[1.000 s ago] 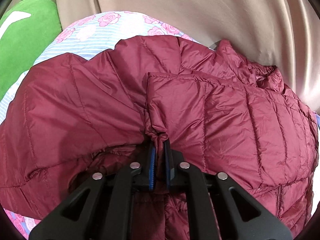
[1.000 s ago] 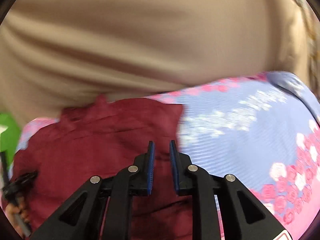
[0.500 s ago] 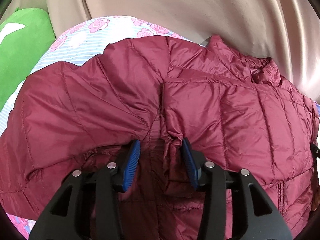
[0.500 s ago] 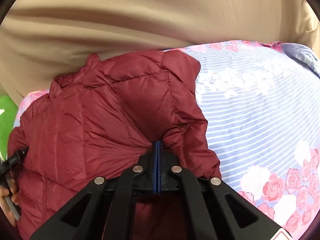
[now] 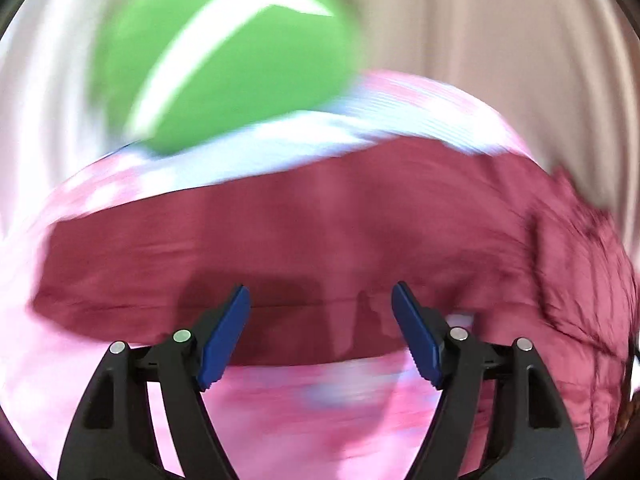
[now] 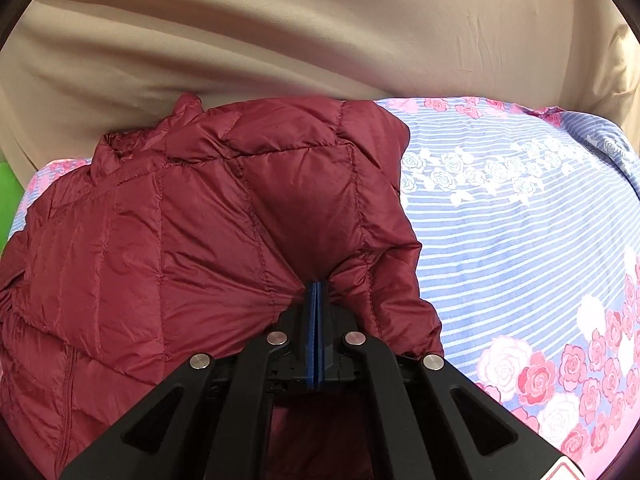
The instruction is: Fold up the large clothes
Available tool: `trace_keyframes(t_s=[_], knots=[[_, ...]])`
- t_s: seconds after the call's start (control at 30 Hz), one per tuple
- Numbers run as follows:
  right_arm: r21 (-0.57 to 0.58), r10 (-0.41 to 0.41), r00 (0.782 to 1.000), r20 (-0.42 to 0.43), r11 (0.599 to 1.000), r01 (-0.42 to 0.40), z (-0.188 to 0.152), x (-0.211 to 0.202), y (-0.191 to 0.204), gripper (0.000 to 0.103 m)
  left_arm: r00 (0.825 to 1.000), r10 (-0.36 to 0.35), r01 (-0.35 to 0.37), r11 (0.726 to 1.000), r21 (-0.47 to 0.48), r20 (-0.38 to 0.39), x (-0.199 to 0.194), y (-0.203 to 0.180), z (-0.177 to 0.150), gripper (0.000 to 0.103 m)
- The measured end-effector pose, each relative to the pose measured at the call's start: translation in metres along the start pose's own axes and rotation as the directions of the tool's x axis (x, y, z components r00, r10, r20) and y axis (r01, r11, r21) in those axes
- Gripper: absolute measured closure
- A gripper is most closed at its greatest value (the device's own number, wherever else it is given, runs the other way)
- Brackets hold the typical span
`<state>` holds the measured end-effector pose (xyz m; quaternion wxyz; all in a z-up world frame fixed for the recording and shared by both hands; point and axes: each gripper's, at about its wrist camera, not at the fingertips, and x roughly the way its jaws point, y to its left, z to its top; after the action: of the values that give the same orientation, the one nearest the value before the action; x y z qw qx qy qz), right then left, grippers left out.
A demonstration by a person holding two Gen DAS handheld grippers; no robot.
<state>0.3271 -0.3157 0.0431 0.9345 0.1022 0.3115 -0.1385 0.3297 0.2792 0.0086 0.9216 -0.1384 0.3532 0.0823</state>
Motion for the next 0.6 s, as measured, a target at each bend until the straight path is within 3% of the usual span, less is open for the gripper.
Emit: trace_keyframes(t_s=[0.1, 0.2, 0.23, 0.27, 0.33, 0.43, 0.5, 0.53, 0.57, 0.6], knots=[[0.003, 0.004, 1.000, 0.001, 1.000, -0.004, -0.001, -0.002, -0.001, 0.103, 0.998, 0.049, -0.055, 0.970, -0.237, -0.032, -0.012, 0.090, -0.004, 0.020], [0.002, 0.003, 1.000, 0.002, 1.000, -0.003, -0.001, -0.002, -0.001, 0.103, 0.999, -0.010, -0.009, 0.865, -0.502, -0.035, -0.020, 0.167, -0.021, 0.019], [0.001, 0.001, 1.000, 0.002, 1.000, -0.001, -0.002, -0.003, -0.002, 0.103, 0.997, -0.077, 0.079, 0.825, -0.560, 0.028, -0.025, 0.185, -0.027, 0.018], [-0.002, -0.001, 1.000, 0.002, 1.000, 0.001, -0.002, -0.003, -0.002, 0.103, 0.994, -0.094, 0.111, 0.794, -0.598, 0.059, -0.030, 0.196, -0.032, 0.018], [-0.006, -0.006, 1.000, 0.003, 1.000, 0.006, -0.002, -0.003, -0.002, 0.103, 0.992, -0.104, 0.125, 0.759, -0.639, 0.072, -0.032, 0.205, -0.034, 0.018], [-0.006, -0.006, 1.000, 0.004, 1.000, 0.006, -0.002, -0.003, -0.002, 0.103, 0.994, -0.095, 0.111, 0.778, -0.618, 0.059, -0.026, 0.197, -0.028, 0.023], [-0.006, -0.004, 1.000, 0.003, 1.000, 0.004, -0.002, -0.003, -0.001, 0.103, 0.990, -0.136, 0.131, 0.805, -0.578, 0.036, -0.017, 0.186, -0.015, 0.067], [-0.006, -0.004, 1.000, 0.003, 1.000, 0.004, -0.002, -0.002, -0.001, 0.103, 0.989, -0.147, 0.134, 0.815, -0.563, 0.023, -0.015, 0.182, -0.008, 0.076], [-0.006, -0.005, 1.000, 0.003, 1.000, 0.005, -0.002, -0.002, -0.001, 0.103, 0.989, -0.145, 0.134, 0.823, -0.552, 0.024, -0.011, 0.173, 0.001, 0.092], [-0.007, -0.005, 1.000, 0.003, 1.000, 0.005, -0.002, -0.002, -0.001, 0.103, 0.987, -0.155, 0.152, 0.834, -0.530, 0.039, -0.014, 0.160, 0.011, 0.097]])
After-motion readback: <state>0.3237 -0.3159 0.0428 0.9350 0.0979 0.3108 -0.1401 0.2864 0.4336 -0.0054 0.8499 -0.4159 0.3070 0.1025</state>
